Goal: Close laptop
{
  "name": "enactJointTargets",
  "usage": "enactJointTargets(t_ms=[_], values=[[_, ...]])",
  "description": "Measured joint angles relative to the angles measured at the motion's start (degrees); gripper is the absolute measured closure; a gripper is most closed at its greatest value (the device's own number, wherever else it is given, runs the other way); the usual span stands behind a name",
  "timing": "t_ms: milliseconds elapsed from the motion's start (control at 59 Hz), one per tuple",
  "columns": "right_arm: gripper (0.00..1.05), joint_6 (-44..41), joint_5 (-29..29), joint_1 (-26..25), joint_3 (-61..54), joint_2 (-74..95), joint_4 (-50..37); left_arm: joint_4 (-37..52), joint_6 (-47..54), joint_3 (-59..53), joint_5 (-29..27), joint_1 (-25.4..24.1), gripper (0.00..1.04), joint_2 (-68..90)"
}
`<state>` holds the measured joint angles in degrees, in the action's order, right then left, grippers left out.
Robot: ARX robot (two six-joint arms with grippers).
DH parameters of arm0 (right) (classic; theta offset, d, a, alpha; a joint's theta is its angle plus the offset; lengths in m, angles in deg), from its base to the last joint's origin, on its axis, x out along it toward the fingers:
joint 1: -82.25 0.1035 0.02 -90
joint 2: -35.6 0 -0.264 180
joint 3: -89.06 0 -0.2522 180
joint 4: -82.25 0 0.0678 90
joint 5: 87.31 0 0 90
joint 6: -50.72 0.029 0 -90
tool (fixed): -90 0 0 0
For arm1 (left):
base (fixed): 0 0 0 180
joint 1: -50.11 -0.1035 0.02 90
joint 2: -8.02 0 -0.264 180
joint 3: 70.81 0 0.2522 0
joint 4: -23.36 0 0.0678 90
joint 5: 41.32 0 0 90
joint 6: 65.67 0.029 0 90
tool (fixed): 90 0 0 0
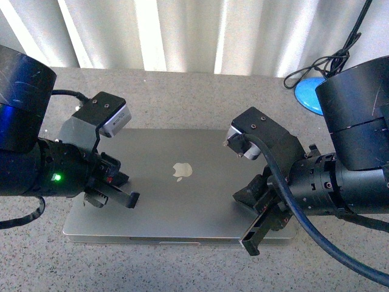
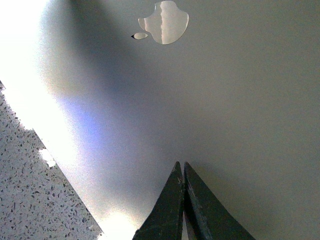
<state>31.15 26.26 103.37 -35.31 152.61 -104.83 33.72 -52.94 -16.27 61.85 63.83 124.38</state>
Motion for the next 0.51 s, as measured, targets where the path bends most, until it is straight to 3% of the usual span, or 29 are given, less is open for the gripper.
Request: enactJointTargets(t_ms=[508], values=[[1.04, 0.11, 0.57, -0.96, 0.07, 1.14, 0.87, 0.44, -0.44, 0.59, 0.50, -0.22, 1.01, 1.64]])
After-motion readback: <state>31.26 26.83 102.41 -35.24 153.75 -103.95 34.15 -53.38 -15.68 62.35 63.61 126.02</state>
